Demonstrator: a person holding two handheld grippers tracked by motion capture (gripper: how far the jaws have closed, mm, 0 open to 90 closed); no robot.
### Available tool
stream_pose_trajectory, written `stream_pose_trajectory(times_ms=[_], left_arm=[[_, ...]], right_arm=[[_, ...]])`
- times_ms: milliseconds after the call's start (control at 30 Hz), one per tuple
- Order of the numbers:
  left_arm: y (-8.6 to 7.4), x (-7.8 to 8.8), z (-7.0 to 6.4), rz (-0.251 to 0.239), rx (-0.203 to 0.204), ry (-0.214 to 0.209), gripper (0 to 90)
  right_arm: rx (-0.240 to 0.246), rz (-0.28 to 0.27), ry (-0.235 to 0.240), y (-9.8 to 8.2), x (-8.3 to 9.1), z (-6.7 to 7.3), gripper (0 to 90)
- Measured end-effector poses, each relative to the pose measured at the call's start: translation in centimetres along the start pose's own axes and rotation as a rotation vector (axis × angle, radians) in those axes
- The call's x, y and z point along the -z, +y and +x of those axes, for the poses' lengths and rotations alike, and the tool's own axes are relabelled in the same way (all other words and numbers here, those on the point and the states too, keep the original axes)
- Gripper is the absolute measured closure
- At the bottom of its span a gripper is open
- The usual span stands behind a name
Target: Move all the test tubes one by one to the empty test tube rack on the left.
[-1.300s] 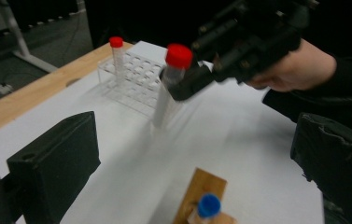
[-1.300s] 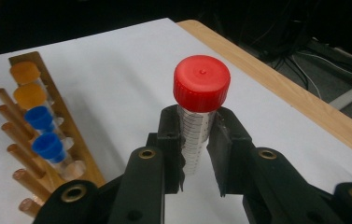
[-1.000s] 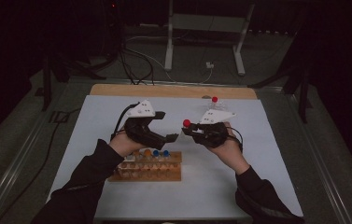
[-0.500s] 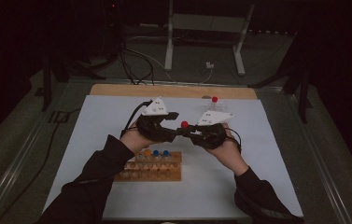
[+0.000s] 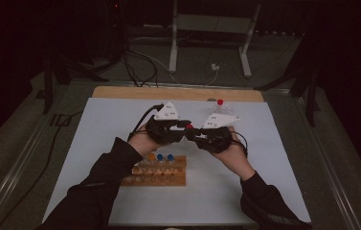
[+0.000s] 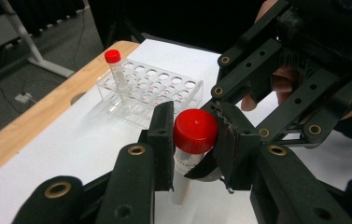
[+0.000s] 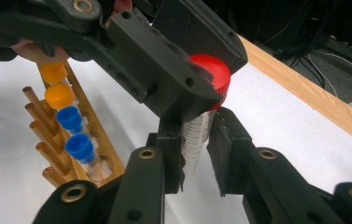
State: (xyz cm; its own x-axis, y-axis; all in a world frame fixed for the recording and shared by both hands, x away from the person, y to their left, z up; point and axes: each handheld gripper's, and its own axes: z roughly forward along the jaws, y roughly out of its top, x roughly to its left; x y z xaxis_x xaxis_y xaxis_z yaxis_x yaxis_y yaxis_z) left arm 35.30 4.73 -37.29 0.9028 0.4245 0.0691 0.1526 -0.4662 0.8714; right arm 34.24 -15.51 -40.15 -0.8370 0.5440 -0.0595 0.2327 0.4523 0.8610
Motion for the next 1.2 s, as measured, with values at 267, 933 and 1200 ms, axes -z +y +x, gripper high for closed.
stream_pose_trajectory(times_ms=[267, 933, 1200], left_arm=[[0.4, 0.8, 0.7, -0.015, 0.005, 0.026, 71.5], [-1.4, 10.0, 2.7, -0.063, 0.049, 0.158, 71.6], [-3.1, 13.3, 2.2, -0.044, 0.055, 0.207, 71.5]], right_arm=[[-0.021, -0.020, -0.016, -0.1, 0.3, -0.4, 61.9], [-0.120, -0.046, -0.117, -0.7, 1.6, -2.7, 19.8], [-0.150, -0.057, -0.056, -1.0, 1.8, -3.5, 5.8]])
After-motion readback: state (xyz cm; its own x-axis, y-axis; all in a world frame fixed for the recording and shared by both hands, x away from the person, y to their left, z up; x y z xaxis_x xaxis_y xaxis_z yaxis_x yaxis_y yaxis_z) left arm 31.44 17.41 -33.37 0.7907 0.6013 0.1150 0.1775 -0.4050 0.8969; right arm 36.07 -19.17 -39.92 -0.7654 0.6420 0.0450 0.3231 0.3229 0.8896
